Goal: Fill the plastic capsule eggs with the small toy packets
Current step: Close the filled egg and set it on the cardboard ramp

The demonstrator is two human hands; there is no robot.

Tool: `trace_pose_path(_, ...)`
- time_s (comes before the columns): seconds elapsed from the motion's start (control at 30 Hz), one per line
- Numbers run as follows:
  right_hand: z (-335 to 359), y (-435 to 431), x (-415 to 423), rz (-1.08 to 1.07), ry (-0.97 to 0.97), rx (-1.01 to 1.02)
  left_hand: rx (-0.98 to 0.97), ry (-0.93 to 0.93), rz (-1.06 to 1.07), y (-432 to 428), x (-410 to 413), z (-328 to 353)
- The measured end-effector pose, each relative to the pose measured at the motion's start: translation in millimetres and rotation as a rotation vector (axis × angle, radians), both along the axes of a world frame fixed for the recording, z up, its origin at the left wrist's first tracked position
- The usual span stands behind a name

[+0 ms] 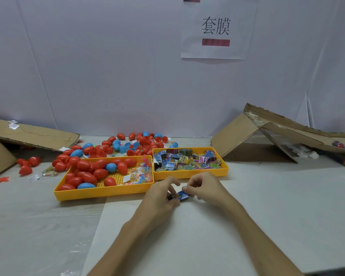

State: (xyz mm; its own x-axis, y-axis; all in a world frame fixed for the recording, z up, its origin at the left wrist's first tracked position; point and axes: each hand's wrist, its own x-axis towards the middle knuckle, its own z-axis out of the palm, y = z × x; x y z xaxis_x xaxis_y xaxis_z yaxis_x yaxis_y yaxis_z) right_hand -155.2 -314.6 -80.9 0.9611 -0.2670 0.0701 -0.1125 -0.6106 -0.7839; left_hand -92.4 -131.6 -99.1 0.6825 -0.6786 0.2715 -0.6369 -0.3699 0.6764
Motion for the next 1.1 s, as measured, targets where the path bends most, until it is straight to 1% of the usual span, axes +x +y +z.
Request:
trace_pose_path(0.1, 0, -6, -1, -0.126, -0.079, -0.028, 0.002, -0.004, -0.001, 0, -1, 2)
trace_pose_path(0.17, 4, -15, -5, -0.162, -0.155, 0.057, 0.015, -0.012, 0.008, 1, -2, 4)
trace_pose_path(0.23, 9, -20, -9, -0.069, -0.149, 0.185, 0.009, 0.004, 0.018, 2, -4, 5)
trace_pose_path(0.27, 10, -19, -11, -0.01, -0.129, 0.221, -0.021, 0.041, 0.023, 2, -5, 5)
trace_pose_path(0.33, 12, -14, -11, 0.075, -0.113, 0.243, -0.108, 0.12, 0.049, 2, -7, 10)
trace_pose_path(0.43, 14, -7, -11, 0.155, -0.139, 0.273, -0.206, 0.147, 0.075, 0, -6, 17)
trace_pose_path(0.57, 18, -4, -15, 0.25, -0.133, 0.316, -0.2, 0.111, 0.014, 1, -7, 18)
trace_pose_path(0.63, 17, -3, -14, 0.243, -0.151, 0.313, -0.185, 0.109, 0.013, 1, -5, 17)
trace_pose_path(0.7, 16, -1, -12, 0.202, -0.207, 0.305, -0.201, 0.155, 0.018, 1, -5, 18)
trace_pose_path(0.77, 14, 3, -10, 0.185, -0.254, 0.312, -0.246, 0.245, 0.015, 2, -4, 20)
trace_pose_path(0.9, 14, 10, -7, 0.132, -0.303, 0.313, -0.39, 0.441, 0.039, 4, -6, 23)
trace_pose_path(0.97, 16, 10, -8, 0.128, -0.295, 0.337, -0.435, 0.474, 0.057, 6, -5, 25)
trace_pose_path(1.1, 16, 12, -9, 0.211, -0.243, 0.382, -0.449, 0.49, 0.067, 5, -6, 25)
